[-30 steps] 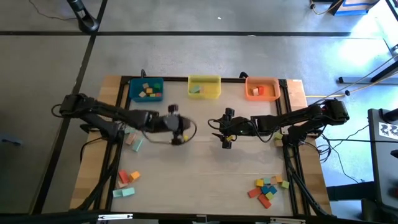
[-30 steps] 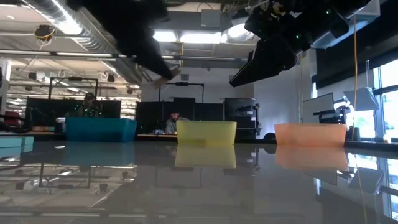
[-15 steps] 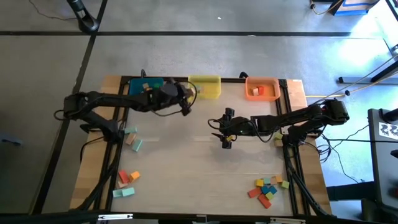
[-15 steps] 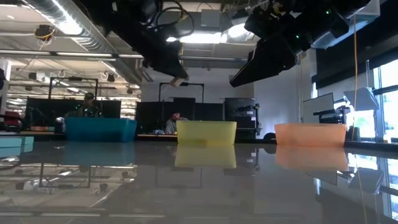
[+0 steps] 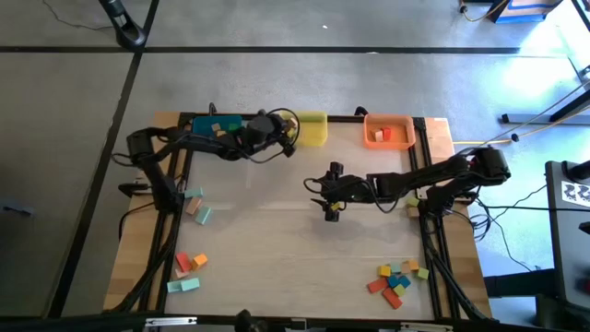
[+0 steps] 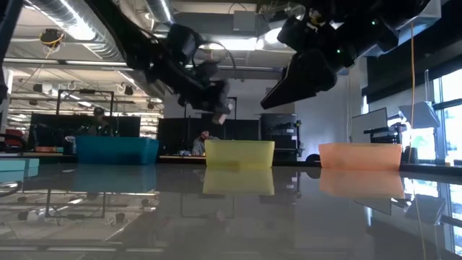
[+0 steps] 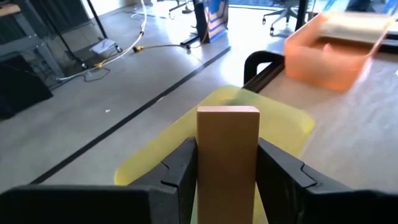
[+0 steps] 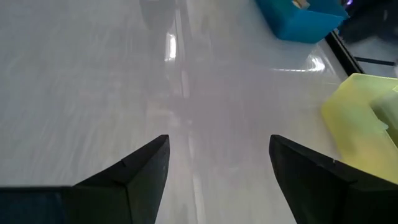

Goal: Sort blocks by size
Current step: Put the brown rectangle block into the yellow bin

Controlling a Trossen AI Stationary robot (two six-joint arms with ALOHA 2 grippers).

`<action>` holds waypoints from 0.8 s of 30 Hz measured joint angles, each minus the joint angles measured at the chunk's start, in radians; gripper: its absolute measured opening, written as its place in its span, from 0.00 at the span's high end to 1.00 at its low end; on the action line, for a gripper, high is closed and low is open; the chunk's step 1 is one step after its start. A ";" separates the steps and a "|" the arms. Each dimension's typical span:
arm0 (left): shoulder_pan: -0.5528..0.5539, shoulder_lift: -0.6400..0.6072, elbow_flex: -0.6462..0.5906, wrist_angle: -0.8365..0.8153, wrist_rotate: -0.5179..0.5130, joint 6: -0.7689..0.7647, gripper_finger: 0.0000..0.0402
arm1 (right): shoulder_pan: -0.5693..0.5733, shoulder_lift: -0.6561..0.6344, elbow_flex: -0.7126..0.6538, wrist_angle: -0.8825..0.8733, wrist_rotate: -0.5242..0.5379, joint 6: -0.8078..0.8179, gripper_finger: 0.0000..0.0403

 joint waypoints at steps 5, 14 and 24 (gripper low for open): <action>0.019 0.085 0.061 0.015 0.029 0.001 0.69 | 0.000 0.031 0.000 0.025 0.000 -0.001 0.32; 0.048 0.150 0.143 0.017 0.101 0.013 0.69 | 0.000 0.037 0.000 0.028 0.000 -0.003 0.32; 0.081 0.149 0.144 -0.012 0.109 -0.037 0.52 | 0.000 0.037 -0.001 0.023 -0.008 -0.003 0.32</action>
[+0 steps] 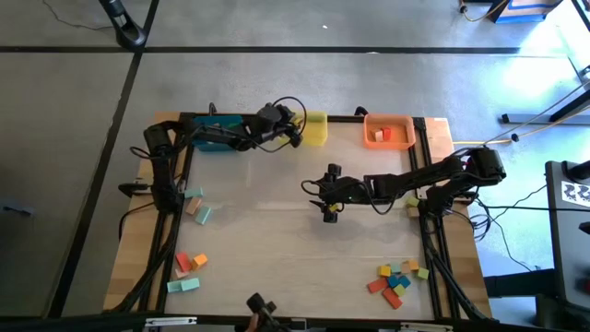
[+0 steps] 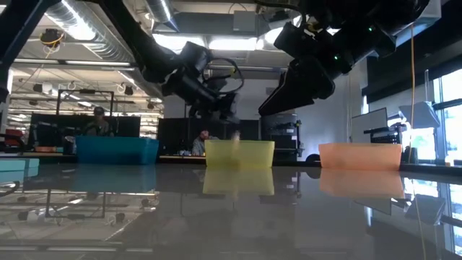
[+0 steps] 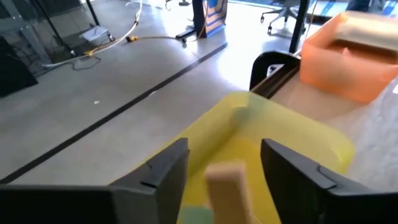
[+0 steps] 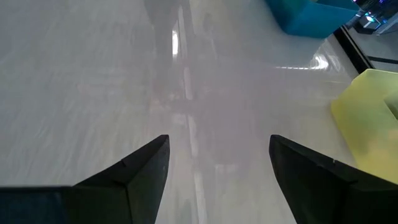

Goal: Sort blocks by size
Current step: Put the brown rectangle block into the yellow bin, then put the light blue rectangle block into the yellow bin

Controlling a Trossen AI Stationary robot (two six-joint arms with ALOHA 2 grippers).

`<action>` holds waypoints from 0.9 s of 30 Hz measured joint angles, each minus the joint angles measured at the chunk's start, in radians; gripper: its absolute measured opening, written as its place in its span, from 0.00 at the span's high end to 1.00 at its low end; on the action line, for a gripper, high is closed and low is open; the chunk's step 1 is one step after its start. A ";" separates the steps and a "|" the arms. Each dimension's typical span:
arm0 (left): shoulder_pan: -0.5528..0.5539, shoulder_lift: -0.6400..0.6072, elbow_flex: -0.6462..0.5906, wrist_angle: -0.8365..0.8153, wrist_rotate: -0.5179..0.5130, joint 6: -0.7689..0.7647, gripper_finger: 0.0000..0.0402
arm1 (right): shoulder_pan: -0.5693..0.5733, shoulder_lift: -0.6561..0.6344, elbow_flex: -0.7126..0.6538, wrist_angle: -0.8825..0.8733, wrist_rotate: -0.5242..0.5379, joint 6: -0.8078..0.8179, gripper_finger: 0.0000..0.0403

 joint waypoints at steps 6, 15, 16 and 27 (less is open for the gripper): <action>-0.017 -0.039 0.000 -0.051 0.001 0.008 0.43 | 0.000 0.000 0.000 -0.004 0.000 0.000 0.32; -0.092 -0.271 0.000 -0.333 -0.004 0.067 0.46 | 0.000 0.000 0.000 -0.007 0.000 0.000 0.32; -0.105 -0.305 0.000 -0.365 -0.003 0.070 0.46 | 0.000 0.000 0.000 -0.006 0.000 0.000 0.32; -0.272 -0.590 0.001 -0.849 -0.004 -0.049 0.47 | 0.000 0.000 0.000 -0.016 0.000 0.000 0.32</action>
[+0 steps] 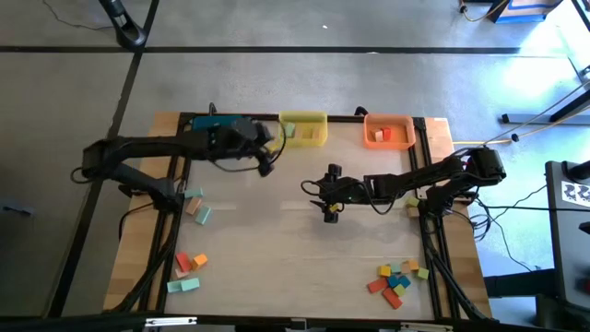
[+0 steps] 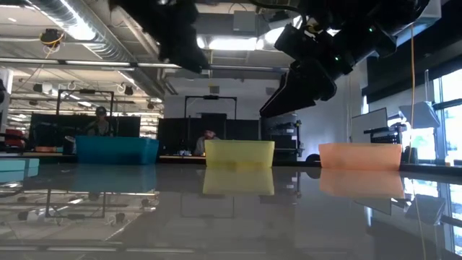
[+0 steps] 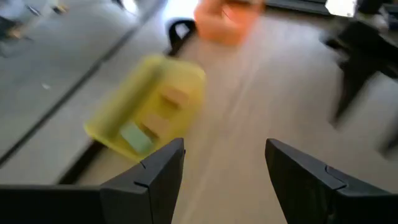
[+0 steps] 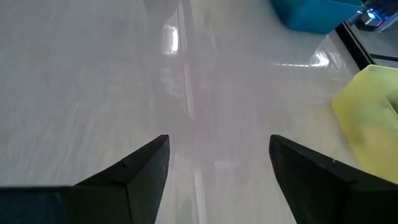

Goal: Sort blocks by size
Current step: Put the light blue rectangle block into the yellow bin

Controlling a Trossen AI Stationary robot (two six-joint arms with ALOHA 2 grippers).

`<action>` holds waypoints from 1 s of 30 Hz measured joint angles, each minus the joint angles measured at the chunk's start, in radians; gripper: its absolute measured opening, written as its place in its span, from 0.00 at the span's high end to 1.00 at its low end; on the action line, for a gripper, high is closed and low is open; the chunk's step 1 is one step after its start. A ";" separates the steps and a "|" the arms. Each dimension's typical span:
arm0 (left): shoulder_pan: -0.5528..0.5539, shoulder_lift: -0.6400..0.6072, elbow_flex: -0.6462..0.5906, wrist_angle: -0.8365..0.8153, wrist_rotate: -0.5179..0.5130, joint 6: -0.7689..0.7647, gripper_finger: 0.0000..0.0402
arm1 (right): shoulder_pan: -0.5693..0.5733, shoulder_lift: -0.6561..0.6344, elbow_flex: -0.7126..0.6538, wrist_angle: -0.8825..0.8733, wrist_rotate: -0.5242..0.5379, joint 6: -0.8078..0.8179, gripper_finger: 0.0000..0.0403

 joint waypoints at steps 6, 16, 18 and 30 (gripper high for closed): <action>-0.125 -0.065 0.000 -0.256 -0.001 -0.180 0.47 | 0.000 0.000 0.000 -0.013 0.000 0.000 0.32; -0.310 -0.067 -0.002 -0.605 0.000 -0.573 0.47 | 0.000 0.000 0.000 -0.015 0.000 0.003 0.32; -0.333 -0.067 -0.002 -0.664 0.000 -0.642 0.47 | 0.000 0.000 0.000 -0.015 0.000 0.003 0.32; -0.404 -0.041 -0.012 -0.906 0.003 -0.969 0.47 | 0.000 0.000 0.000 -0.018 0.000 0.004 0.32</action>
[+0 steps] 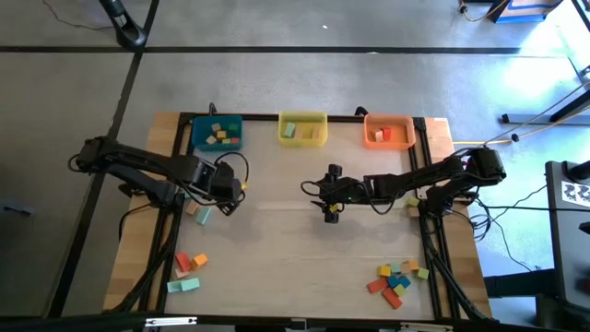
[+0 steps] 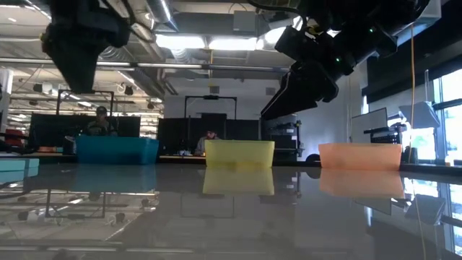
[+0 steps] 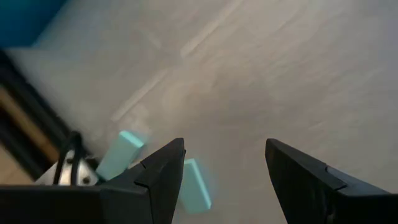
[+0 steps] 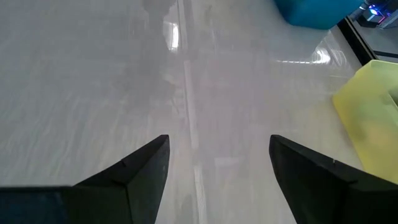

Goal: Sort blocks by size
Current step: Put the light blue rectangle block into the yellow bin

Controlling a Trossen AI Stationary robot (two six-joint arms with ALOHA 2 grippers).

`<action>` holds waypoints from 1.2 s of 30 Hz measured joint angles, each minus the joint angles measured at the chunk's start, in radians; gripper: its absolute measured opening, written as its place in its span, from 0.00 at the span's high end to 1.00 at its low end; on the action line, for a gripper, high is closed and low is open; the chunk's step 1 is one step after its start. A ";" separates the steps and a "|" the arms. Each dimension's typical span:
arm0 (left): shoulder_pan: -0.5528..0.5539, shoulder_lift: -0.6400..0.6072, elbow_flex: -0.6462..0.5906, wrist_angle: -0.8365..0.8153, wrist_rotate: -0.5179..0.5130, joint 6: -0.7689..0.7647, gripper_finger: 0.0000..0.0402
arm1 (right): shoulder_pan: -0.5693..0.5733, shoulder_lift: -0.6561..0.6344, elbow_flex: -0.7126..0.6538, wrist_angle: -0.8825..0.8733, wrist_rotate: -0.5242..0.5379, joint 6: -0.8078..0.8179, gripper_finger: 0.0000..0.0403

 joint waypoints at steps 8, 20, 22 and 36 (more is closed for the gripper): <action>-0.033 0.103 0.000 -0.024 0.036 -0.028 0.47 | 0.000 0.000 0.000 -0.020 0.000 0.016 0.32; -0.080 0.258 0.000 -0.079 0.085 -0.072 0.47 | 0.000 0.000 0.000 -0.024 0.000 0.026 0.32; -0.090 0.274 0.000 -0.076 0.098 -0.082 0.47 | 0.000 0.000 0.000 -0.025 0.000 0.032 0.32; -0.153 0.308 -0.143 0.000 0.181 -0.183 0.47 | 0.000 0.000 0.000 -0.032 0.000 0.034 0.32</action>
